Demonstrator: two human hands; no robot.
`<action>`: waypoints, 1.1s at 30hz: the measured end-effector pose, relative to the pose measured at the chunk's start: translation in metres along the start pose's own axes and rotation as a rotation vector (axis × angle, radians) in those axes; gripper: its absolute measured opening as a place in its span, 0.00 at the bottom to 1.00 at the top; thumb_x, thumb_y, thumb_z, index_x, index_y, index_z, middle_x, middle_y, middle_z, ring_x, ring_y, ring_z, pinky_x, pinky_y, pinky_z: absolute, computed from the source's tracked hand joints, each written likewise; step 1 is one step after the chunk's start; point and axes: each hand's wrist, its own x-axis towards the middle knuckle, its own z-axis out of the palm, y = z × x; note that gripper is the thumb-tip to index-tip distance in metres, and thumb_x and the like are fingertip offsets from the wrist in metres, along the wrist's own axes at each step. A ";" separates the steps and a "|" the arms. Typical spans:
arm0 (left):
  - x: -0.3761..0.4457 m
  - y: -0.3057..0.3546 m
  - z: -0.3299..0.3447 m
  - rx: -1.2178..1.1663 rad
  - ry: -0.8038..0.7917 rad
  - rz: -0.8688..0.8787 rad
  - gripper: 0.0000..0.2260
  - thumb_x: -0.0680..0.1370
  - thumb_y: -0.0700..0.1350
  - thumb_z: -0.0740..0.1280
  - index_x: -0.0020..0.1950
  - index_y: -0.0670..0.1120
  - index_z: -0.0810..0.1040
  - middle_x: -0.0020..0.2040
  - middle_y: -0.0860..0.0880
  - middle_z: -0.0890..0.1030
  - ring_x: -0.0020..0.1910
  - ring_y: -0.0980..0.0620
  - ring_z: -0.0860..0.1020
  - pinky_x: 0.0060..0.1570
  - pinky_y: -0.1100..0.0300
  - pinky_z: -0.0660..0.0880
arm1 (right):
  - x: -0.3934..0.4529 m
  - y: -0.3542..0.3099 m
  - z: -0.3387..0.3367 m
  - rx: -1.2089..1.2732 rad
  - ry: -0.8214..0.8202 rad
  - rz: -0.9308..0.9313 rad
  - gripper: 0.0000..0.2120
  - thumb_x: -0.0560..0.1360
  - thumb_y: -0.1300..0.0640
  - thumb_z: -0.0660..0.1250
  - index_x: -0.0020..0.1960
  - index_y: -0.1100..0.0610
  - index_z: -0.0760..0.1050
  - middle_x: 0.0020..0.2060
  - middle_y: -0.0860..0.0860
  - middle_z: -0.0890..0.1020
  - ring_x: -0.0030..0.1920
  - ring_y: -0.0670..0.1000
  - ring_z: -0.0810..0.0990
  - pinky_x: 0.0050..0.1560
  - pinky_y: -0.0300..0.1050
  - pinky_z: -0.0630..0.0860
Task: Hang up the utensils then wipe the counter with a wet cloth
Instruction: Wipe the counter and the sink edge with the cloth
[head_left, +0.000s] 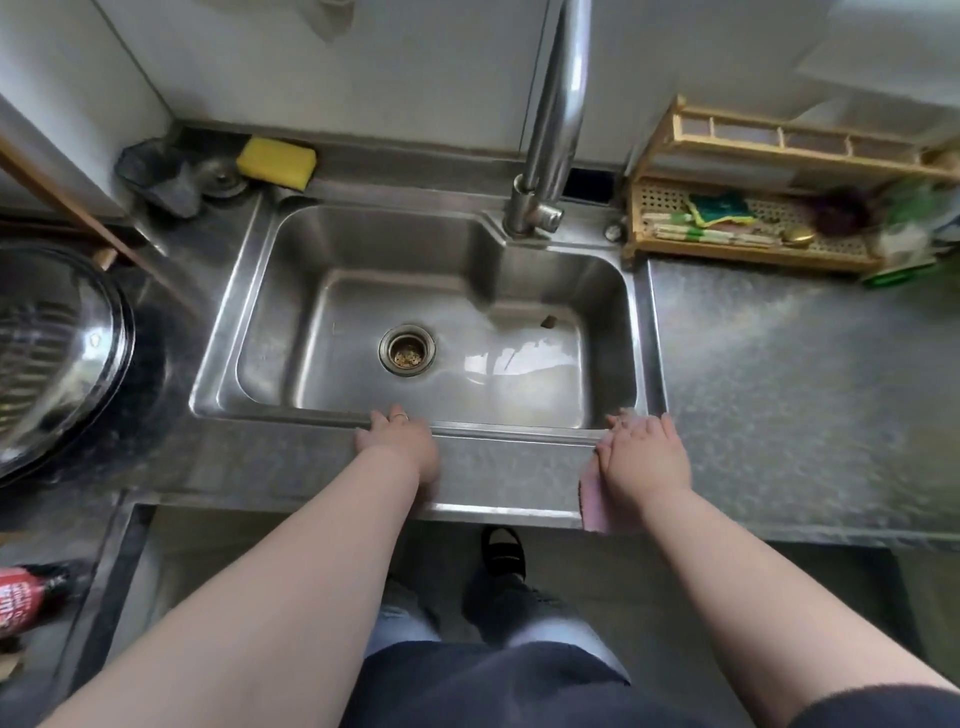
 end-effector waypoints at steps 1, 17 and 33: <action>0.001 0.010 0.001 0.002 0.003 0.008 0.31 0.77 0.50 0.62 0.78 0.46 0.59 0.80 0.43 0.53 0.78 0.38 0.52 0.72 0.41 0.59 | 0.002 0.013 0.004 -0.014 0.009 -0.009 0.27 0.82 0.48 0.45 0.75 0.52 0.70 0.74 0.48 0.72 0.70 0.55 0.69 0.76 0.54 0.53; 0.001 0.017 -0.002 -0.126 0.231 0.080 0.15 0.76 0.49 0.61 0.61 0.47 0.74 0.61 0.46 0.73 0.60 0.42 0.75 0.58 0.48 0.74 | -0.005 -0.091 0.013 0.190 0.020 -0.240 0.34 0.77 0.46 0.45 0.77 0.64 0.63 0.74 0.63 0.67 0.72 0.65 0.67 0.76 0.59 0.60; 0.027 0.070 -0.033 -0.022 -0.009 0.128 0.15 0.78 0.49 0.60 0.63 0.48 0.75 0.64 0.47 0.79 0.62 0.43 0.77 0.60 0.51 0.74 | 0.091 0.031 0.004 -0.065 -0.057 -0.121 0.37 0.82 0.41 0.43 0.81 0.64 0.40 0.80 0.63 0.40 0.81 0.61 0.38 0.79 0.57 0.35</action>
